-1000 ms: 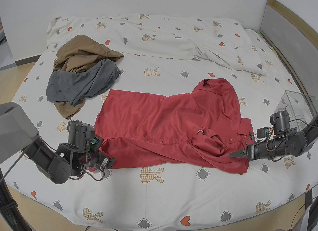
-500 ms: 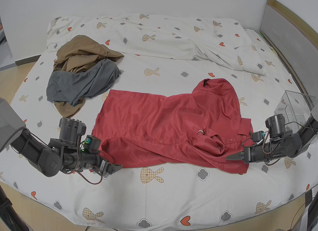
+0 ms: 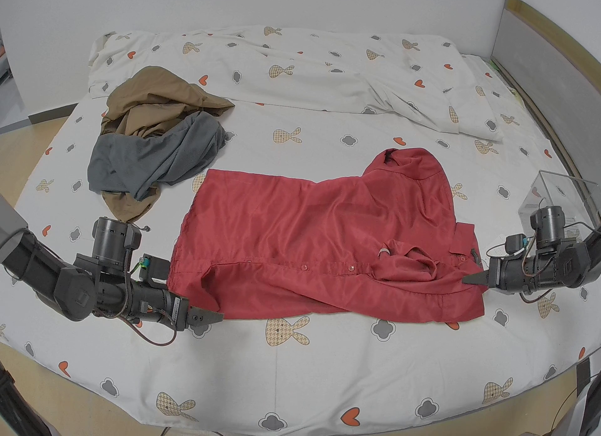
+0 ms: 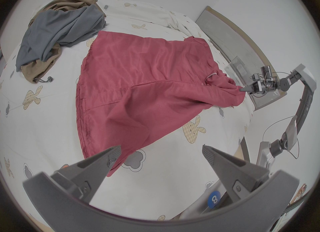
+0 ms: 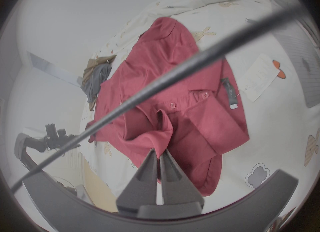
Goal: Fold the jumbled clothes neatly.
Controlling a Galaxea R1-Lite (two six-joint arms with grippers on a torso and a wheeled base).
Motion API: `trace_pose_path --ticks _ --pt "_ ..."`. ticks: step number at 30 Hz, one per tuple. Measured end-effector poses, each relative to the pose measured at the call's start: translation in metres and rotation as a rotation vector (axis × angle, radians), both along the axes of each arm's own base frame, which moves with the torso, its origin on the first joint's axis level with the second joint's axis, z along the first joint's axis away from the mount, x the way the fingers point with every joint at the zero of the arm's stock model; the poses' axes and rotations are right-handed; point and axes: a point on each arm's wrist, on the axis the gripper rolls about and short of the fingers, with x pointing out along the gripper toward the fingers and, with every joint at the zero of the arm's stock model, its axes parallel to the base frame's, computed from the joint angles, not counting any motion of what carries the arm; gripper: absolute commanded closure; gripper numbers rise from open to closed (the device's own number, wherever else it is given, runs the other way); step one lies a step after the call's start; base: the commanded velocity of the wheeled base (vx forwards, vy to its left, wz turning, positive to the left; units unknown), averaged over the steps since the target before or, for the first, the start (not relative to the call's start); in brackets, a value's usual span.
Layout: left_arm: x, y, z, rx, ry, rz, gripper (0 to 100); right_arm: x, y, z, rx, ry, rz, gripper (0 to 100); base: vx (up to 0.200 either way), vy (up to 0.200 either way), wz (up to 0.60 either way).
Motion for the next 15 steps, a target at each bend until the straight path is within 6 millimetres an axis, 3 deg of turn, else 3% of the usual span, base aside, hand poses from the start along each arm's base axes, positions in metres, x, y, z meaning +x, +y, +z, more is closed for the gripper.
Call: trace_pose_path --ticks 8,15 --pt "-0.003 0.0 0.002 -0.009 0.005 0.005 0 0.008 -0.014 0.025 0.04 -0.077 -0.055 100 0.0 0.0 0.0" --pt "-0.004 0.0 0.005 -0.037 0.026 0.039 0 0.021 -0.011 0.019 0.036 -0.069 -0.046 100 0.0 0.0 0.0"
